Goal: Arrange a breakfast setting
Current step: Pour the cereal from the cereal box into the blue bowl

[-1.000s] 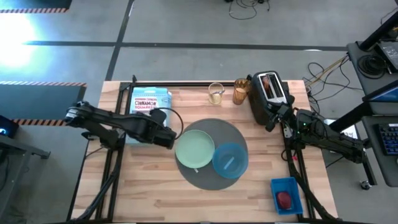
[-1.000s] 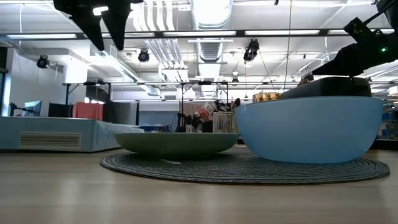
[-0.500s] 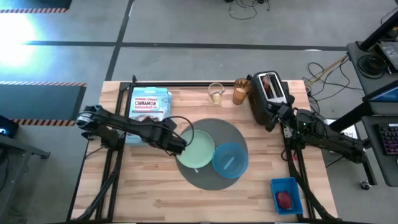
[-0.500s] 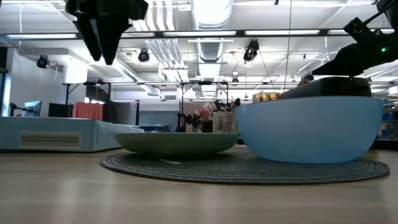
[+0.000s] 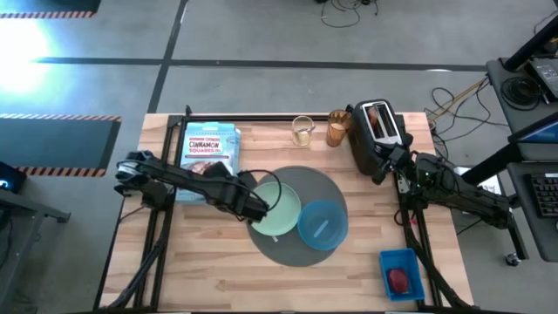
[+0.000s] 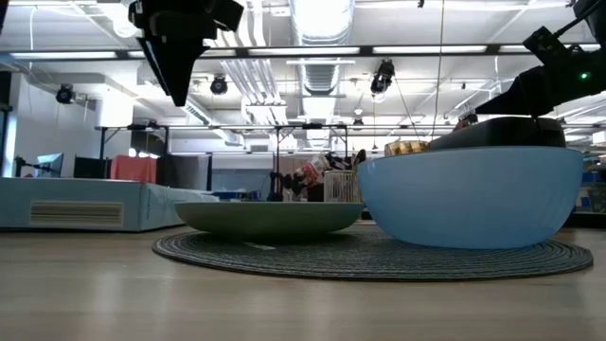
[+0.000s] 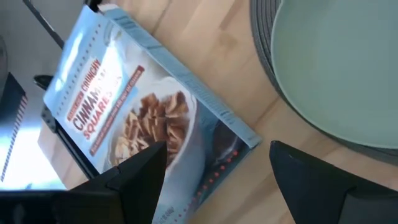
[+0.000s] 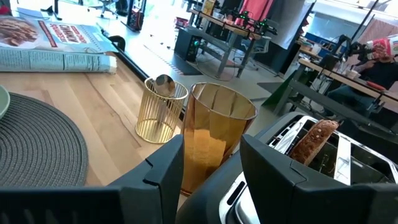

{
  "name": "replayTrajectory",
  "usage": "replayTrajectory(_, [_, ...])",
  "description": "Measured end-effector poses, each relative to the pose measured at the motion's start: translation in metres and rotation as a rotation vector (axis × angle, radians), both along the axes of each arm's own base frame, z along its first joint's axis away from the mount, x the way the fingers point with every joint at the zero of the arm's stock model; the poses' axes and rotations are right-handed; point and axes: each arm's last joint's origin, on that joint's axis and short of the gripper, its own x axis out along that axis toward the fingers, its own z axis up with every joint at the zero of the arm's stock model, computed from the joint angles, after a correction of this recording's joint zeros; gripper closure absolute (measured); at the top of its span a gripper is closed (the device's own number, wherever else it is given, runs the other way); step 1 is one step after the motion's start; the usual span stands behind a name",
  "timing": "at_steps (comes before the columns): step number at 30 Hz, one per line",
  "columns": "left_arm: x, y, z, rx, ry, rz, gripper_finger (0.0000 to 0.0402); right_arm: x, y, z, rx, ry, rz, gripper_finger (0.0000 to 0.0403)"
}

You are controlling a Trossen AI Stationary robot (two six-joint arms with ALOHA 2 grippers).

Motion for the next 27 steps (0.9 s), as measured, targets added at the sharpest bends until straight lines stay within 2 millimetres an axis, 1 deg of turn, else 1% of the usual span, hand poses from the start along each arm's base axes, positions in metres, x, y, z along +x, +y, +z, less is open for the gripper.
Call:
replayTrajectory(4, [-0.002,0.0,0.004,0.008,-0.007,-0.021,0.0135,0.0,0.0,0.0,0.0,0.0,0.0,0.0254])
replayTrajectory(12, [-0.009,-0.003,0.015,0.117,-0.071,-0.068,0.0135,0.0,0.0,0.0,0.001,0.004,0.0,0.0254])
replayTrajectory(20, [-0.023,-0.01,0.031,0.096,-0.187,-0.01,0.0135,0.0,0.0,0.0,0.001,0.005,0.0,0.0254])
replayTrajectory(21, [-0.025,-0.012,0.033,0.092,-0.207,0.002,0.0135,0.0,0.0,0.0,-0.022,0.025,0.004,0.0254])
replayTrajectory(25, [-0.036,-0.016,0.043,0.068,-0.292,0.054,0.0135,-0.001,-0.002,0.001,-0.27,0.249,-0.011,0.0254])
replayTrajectory(27, [-0.042,-0.017,0.05,0.053,-0.337,0.08,0.0135,-0.001,-0.002,0.002,-0.363,0.329,0.0,0.0254])
